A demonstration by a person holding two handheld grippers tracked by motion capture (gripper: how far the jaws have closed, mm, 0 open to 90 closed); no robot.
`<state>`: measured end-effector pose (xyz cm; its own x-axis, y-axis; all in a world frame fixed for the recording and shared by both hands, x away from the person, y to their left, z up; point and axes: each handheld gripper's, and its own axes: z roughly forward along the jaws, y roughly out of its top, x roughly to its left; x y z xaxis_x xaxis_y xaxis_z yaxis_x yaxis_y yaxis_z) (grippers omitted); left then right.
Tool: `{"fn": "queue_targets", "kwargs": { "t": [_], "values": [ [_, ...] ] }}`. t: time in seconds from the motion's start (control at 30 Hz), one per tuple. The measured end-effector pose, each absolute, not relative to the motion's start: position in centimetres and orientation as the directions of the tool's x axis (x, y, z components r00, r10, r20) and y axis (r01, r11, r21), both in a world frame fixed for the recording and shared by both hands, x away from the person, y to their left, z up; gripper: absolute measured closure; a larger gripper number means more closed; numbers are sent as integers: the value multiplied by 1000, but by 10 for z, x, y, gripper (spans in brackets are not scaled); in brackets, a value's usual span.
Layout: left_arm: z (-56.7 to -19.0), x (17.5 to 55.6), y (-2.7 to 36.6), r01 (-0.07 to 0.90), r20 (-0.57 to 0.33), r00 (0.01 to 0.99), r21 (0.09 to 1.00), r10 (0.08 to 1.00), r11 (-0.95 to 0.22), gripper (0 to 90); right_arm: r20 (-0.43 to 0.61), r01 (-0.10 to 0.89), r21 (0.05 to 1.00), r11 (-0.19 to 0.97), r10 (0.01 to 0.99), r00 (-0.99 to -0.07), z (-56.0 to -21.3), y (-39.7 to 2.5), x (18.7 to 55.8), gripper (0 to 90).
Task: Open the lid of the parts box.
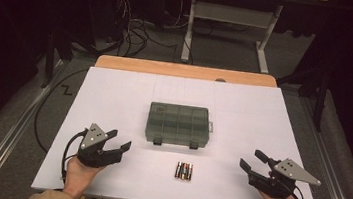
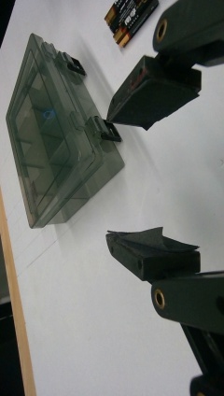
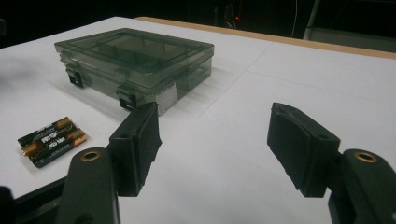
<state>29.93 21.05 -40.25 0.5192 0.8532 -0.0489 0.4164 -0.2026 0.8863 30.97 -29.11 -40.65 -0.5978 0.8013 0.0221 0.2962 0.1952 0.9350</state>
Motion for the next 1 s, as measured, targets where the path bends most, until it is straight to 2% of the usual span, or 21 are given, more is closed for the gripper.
{"fn": "queue_targets", "kwargs": {
  "t": [0.13, 0.43, 1.0],
  "values": [
    [-403, 299, 211, 431, -79, 521, 883, 850, -183, 390, 13, 294, 933, 206, 799, -601, -407, -288, 309, 356],
    [-401, 295, 204, 397, -35, 575, 885, 818, -241, 398, 26, 310, 931, 194, 811, -584, -407, -289, 312, 357],
    [-402, 300, 208, 419, -53, 553, 881, 832, -222, 380, 43, 305, 937, 172, 808, -587, -406, -290, 310, 404]
  ]
}}
